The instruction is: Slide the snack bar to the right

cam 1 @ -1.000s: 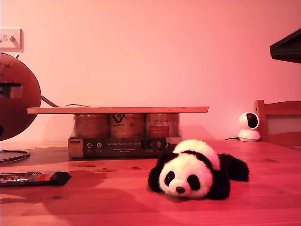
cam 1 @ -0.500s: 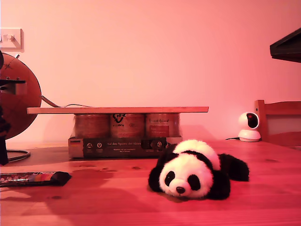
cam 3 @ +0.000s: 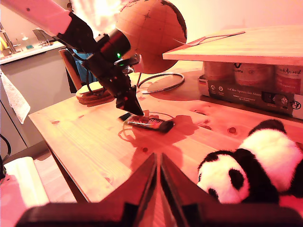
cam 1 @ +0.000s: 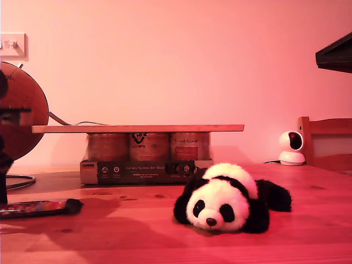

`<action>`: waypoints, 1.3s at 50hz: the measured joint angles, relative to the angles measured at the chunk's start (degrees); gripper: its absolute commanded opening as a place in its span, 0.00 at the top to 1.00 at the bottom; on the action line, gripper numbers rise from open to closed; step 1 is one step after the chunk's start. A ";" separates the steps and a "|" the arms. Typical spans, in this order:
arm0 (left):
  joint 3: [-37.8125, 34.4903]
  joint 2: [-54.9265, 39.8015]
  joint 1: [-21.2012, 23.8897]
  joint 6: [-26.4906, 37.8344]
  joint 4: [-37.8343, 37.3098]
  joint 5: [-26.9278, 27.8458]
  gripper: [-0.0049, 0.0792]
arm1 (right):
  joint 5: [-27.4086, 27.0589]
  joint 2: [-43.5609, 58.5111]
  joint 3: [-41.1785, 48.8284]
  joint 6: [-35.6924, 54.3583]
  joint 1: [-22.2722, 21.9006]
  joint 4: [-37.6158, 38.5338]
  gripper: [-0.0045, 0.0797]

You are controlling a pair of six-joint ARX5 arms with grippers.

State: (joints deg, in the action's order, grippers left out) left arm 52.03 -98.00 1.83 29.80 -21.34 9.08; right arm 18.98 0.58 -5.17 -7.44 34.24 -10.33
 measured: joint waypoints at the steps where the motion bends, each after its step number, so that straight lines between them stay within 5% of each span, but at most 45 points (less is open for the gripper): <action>1: 0.04 0.00 0.09 0.00 -0.33 0.07 0.97 | 0.00 0.00 0.00 0.00 0.00 0.00 0.96; 22: 1.42 0.28 3.78 -7.45 -9.31 0.94 0.97 | 0.02 0.00 0.00 0.00 0.00 0.02 0.96; 23: 1.42 0.31 4.09 -11.54 -9.35 0.94 0.97 | 0.02 0.00 0.00 0.00 0.00 0.02 0.96; 32: 1.36 0.33 6.75 -15.76 -8.31 0.98 0.97 | 0.02 0.00 0.00 0.00 0.00 0.02 0.96; 46: 1.31 0.33 8.59 -17.68 -4.81 -1.97 0.61 | 0.04 0.00 0.00 0.00 0.00 0.02 0.96; 56: 1.31 0.33 8.50 -28.02 -4.39 -2.69 0.60 | 0.04 0.00 0.00 0.00 0.00 0.02 0.96; 65: 1.31 0.33 8.41 -36.70 -4.37 2.51 0.60 | 0.04 0.00 0.00 0.00 0.00 0.02 0.96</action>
State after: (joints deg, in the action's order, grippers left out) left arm 53.34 -97.67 10.24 -6.90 -25.71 11.60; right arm 19.03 0.58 -5.17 -7.44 34.24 -10.31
